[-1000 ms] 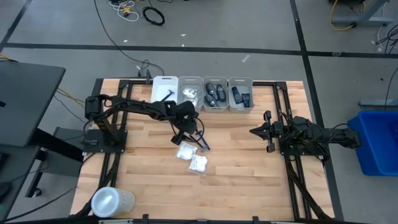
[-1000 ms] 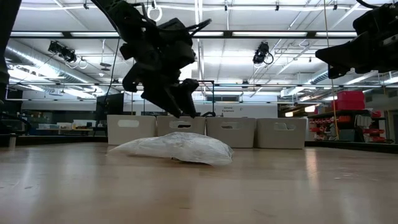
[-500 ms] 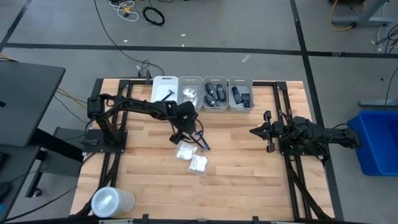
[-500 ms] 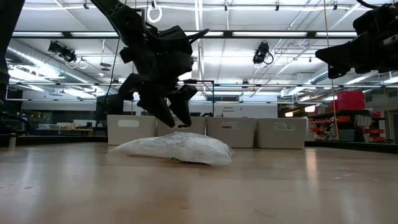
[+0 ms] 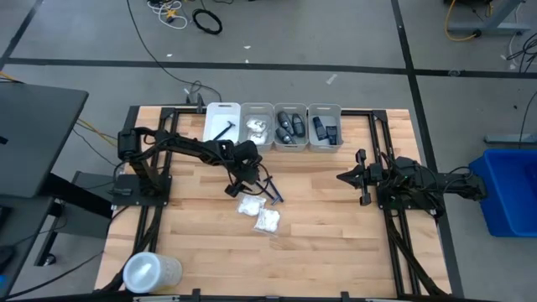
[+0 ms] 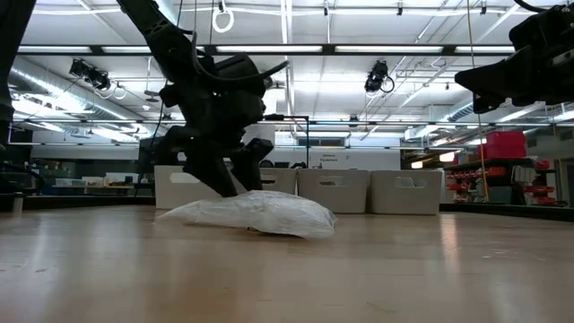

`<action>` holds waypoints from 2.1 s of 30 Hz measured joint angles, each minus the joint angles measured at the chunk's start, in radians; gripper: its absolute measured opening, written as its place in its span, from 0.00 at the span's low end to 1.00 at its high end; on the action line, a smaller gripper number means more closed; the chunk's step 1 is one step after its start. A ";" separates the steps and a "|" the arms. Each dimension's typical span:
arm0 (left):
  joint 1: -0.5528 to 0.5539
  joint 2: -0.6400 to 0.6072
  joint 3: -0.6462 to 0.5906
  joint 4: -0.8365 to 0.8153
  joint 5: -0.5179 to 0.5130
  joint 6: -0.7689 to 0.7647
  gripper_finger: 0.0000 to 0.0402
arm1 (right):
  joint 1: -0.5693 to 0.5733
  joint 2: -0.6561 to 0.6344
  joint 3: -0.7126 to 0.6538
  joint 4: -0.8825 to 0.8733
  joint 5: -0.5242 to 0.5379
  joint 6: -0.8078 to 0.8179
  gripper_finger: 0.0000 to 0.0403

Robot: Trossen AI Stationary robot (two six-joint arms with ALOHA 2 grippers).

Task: Pick & Place Travel size toiletries
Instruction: Put the blue razor into the white bin

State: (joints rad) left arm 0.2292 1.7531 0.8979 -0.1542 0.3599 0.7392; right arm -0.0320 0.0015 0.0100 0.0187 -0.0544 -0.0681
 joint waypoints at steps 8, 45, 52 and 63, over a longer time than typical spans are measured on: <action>0.020 0.000 -0.008 0.041 0.027 -0.027 0.59 | 0.000 0.000 0.000 0.000 0.000 0.000 0.03; 0.063 0.083 -0.004 0.095 0.094 -0.027 0.51 | 0.000 0.000 0.000 0.000 0.000 0.000 0.03; 0.062 0.083 -0.004 0.096 0.105 -0.026 0.45 | 0.000 0.000 0.000 0.000 0.000 0.000 0.03; 0.063 0.124 0.007 0.104 0.132 -0.067 0.40 | 0.000 0.000 0.000 0.000 0.000 0.000 0.03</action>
State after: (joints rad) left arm 0.2920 1.8767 0.9047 -0.0498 0.4918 0.6724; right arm -0.0322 0.0017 0.0098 0.0188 -0.0548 -0.0681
